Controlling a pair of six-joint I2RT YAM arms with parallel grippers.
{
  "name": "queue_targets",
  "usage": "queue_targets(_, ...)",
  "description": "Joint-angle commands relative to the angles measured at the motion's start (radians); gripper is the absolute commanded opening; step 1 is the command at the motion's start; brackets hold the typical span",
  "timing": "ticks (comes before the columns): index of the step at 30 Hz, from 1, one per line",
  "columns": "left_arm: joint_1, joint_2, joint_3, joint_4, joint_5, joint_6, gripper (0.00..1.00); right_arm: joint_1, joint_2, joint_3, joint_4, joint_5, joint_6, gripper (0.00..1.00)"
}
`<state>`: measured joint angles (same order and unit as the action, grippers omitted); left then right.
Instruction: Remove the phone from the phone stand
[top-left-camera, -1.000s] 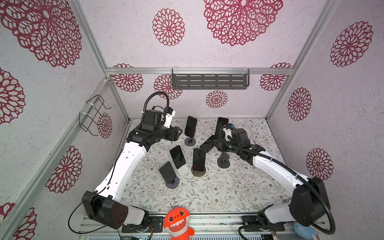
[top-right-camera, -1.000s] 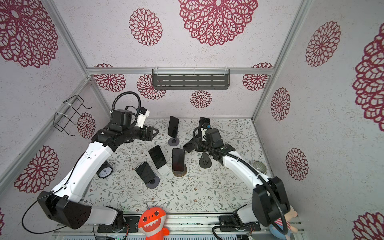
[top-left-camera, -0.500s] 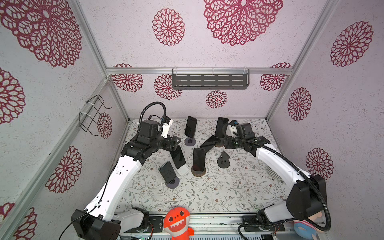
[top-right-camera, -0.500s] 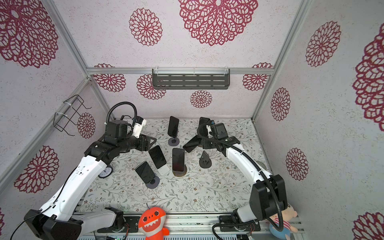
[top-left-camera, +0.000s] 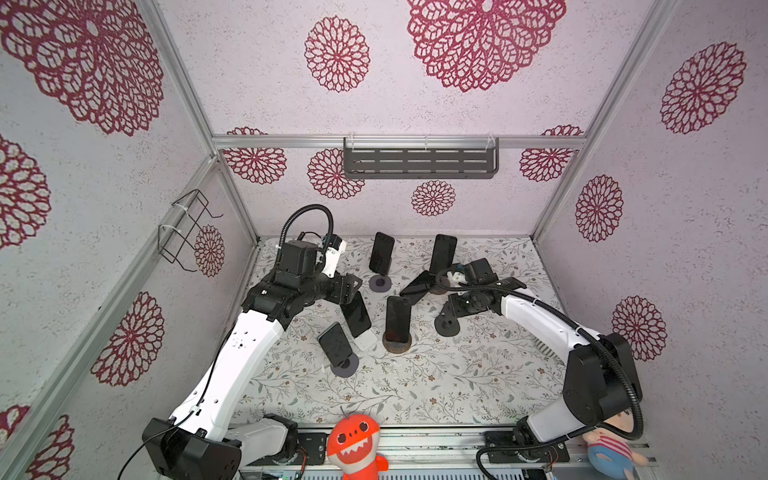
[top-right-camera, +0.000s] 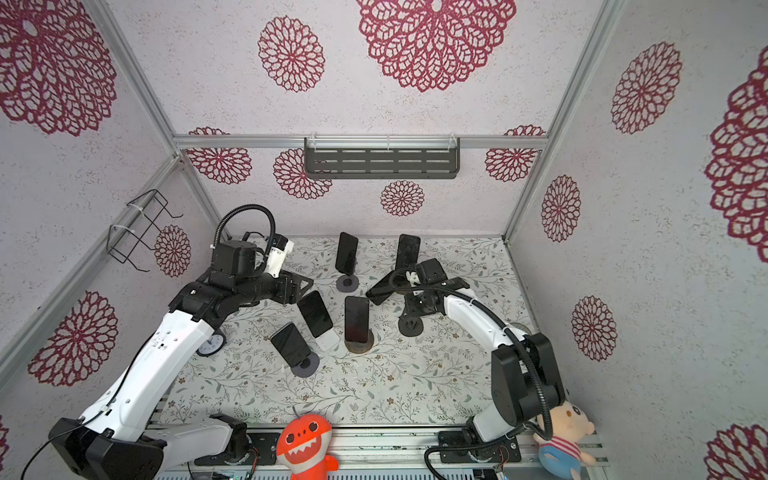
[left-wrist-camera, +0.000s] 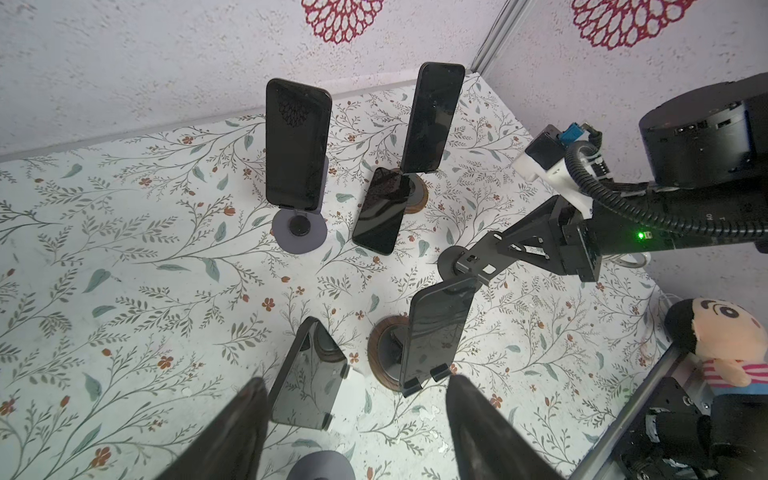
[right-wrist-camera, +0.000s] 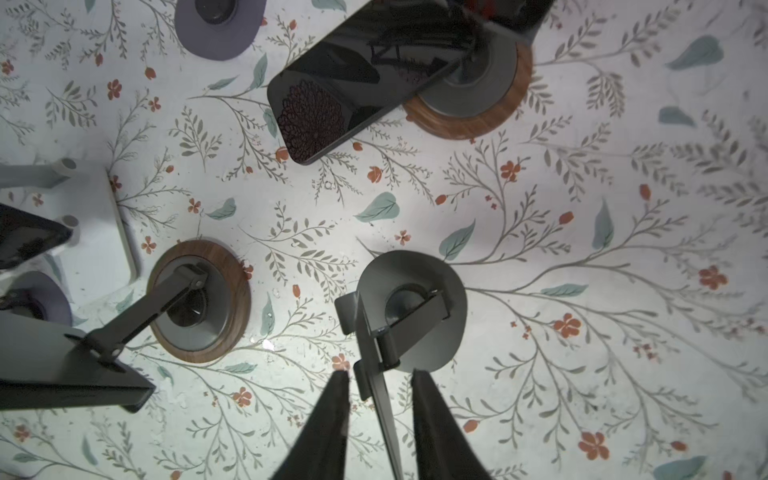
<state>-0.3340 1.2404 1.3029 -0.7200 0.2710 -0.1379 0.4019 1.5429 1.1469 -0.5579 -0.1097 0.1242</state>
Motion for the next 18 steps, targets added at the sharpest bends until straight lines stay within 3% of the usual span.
queue_targets(1, -0.004, 0.011, 0.026, 0.008, 0.005, 0.017, 0.72, 0.000, -0.007, 0.005, -0.005, 0.015, -0.018, 0.13)
queue_targets(4, -0.004, 0.015, 0.025, 0.017, 0.007, 0.012, 0.72, -0.015, -0.015, 0.018, -0.020, 0.030, -0.029, 0.00)
queue_targets(9, -0.004, 0.018, 0.035, 0.013, 0.006, 0.009, 0.73, -0.072, -0.047, 0.071, -0.084, 0.046, -0.072, 0.00)
queue_targets(14, -0.004, 0.017, 0.043, 0.020, 0.004, 0.007, 0.73, -0.234, -0.079, 0.109, -0.052, 0.042, -0.106, 0.00)
queue_targets(18, -0.005, 0.018, 0.054, 0.024, 0.012, -0.003, 0.73, -0.395, 0.019, 0.194, 0.011, -0.041, -0.144, 0.00)
